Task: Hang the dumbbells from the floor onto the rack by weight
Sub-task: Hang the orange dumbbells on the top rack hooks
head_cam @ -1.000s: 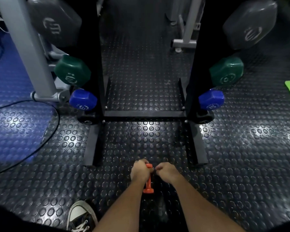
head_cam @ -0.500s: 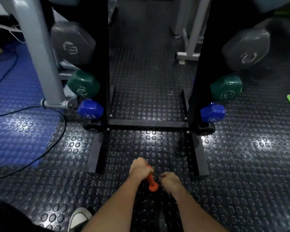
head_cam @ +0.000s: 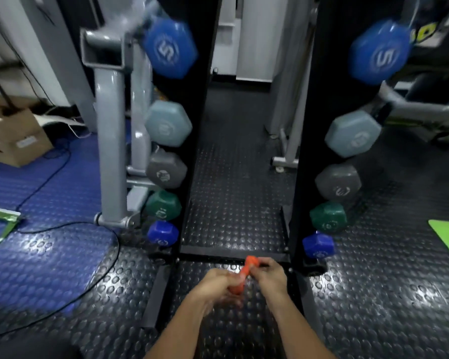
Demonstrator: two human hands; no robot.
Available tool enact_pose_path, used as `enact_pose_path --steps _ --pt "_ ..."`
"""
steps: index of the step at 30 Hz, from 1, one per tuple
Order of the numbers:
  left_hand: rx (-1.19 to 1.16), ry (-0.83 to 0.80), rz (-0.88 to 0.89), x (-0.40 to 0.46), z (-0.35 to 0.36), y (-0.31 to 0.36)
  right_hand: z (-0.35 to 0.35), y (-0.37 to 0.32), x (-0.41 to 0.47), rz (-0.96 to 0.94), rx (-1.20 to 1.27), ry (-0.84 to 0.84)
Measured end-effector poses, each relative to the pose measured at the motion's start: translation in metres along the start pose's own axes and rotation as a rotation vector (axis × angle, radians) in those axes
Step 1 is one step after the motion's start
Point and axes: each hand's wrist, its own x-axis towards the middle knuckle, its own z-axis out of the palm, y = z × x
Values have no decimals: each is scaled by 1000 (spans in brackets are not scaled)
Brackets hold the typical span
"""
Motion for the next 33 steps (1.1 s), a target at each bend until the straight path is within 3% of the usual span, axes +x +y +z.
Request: enact_pose_path --steps 4,10,14,20,28,33 --pt "-43 9 103 -32 9 47 -20 -68 -6 -159 -1 -75" --pt "-138 117 411 -84 22 143 -44 -182 -28 -533 -38 -36" --pt "-138 141 607 -125 24 203 -59 -261 -45 -681 13 -23" --pt "-22 190 913 -195 25 272 -80 -348 -61 -715 231 5" --pt "-28 295 1356 -320 51 386 -89 -465 -95 -851 150 4" --pt "29 416 1509 -384 64 451 -88 -524 -142 -965 95 -43"
